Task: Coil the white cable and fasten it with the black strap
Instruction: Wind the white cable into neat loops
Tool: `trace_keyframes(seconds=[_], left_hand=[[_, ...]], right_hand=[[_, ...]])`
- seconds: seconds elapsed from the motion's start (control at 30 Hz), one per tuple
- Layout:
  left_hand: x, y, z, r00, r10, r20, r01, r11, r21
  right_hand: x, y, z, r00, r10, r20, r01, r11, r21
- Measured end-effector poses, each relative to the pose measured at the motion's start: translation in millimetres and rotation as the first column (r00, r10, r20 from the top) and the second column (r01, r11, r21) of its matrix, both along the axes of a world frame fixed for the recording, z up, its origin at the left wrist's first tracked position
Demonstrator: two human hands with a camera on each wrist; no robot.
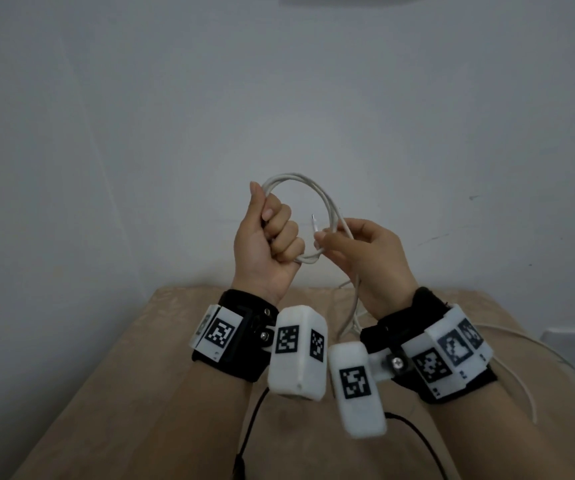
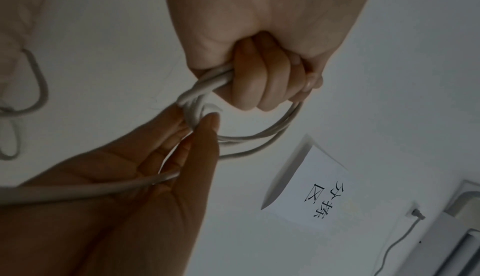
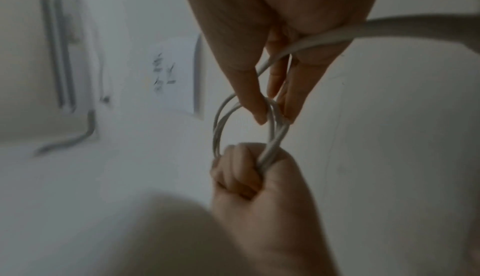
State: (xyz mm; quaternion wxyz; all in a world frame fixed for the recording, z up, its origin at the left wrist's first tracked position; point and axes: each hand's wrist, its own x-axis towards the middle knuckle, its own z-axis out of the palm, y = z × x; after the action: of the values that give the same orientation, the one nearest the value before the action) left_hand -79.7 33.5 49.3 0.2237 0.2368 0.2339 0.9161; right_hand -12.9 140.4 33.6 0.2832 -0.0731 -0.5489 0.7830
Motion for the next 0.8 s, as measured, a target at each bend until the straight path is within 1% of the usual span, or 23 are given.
trace_keyframes(seconds=[0.07, 0.13, 0.23, 0.33, 0.4, 0.5, 0.53, 0.6, 0.7, 0.8], left_hand=[[-1.8, 0.7, -1.1, 1.0, -0.003, 0.024, 0.003, 1.0, -0.003], [-4.6, 0.3, -1.2, 0.998, -0.016, 0.067, 0.016, 1.0, 0.007], [-9.6, 0.4, -2.8, 0.985, -0.089, 0.15, 0.08, 0.995, 0.063], [-14.5, 2.2, -7.0, 0.963, -0.161, 0.215, 0.146, 0.986, 0.084], [-16.4, 2.7, -9.2, 0.953, -0.195, 0.232, 0.182, 0.98, 0.074], [-17.2, 0.9, -10.5, 0.936, -0.243, 0.253, 0.236, 0.97, 0.06], [-17.3, -0.1, -10.7, 0.932, -0.255, 0.257, 0.249, 0.967, 0.054], [-17.6, -1.3, -11.5, 0.934, -0.259, 0.247, 0.26, 0.965, 0.027], [-18.5, -2.0, -13.2, 0.943, -0.252, 0.218, 0.262, 0.965, -0.016], [-18.7, -3.6, -14.1, 0.955, -0.25, 0.16, 0.261, 0.964, -0.053]], right_hand=[[-1.0, 3.0, 0.3, 0.994, 0.095, -0.052, -0.102, 0.984, -0.146], [-1.6, 4.4, 0.0, 0.973, 0.196, -0.119, -0.221, 0.94, -0.26], [-2.0, 5.5, -0.4, 0.927, 0.308, -0.215, -0.367, 0.863, -0.347], [-1.8, 9.0, -0.5, 0.881, 0.372, -0.291, -0.465, 0.792, -0.395], [-1.1, 12.2, -0.8, 0.864, 0.398, -0.307, -0.498, 0.765, -0.408], [-2.6, 20.6, -5.8, 0.833, 0.418, -0.362, -0.551, 0.69, -0.469], [-2.5, 22.5, -6.9, 0.829, 0.421, -0.367, -0.557, 0.679, -0.479], [-1.3, 24.9, -7.3, 0.832, 0.419, -0.364, -0.553, 0.675, -0.489], [0.6, 27.2, -6.2, 0.817, 0.428, -0.387, -0.576, 0.642, -0.507], [2.4, 30.2, -5.4, 0.811, 0.434, -0.392, -0.584, 0.645, -0.493]])
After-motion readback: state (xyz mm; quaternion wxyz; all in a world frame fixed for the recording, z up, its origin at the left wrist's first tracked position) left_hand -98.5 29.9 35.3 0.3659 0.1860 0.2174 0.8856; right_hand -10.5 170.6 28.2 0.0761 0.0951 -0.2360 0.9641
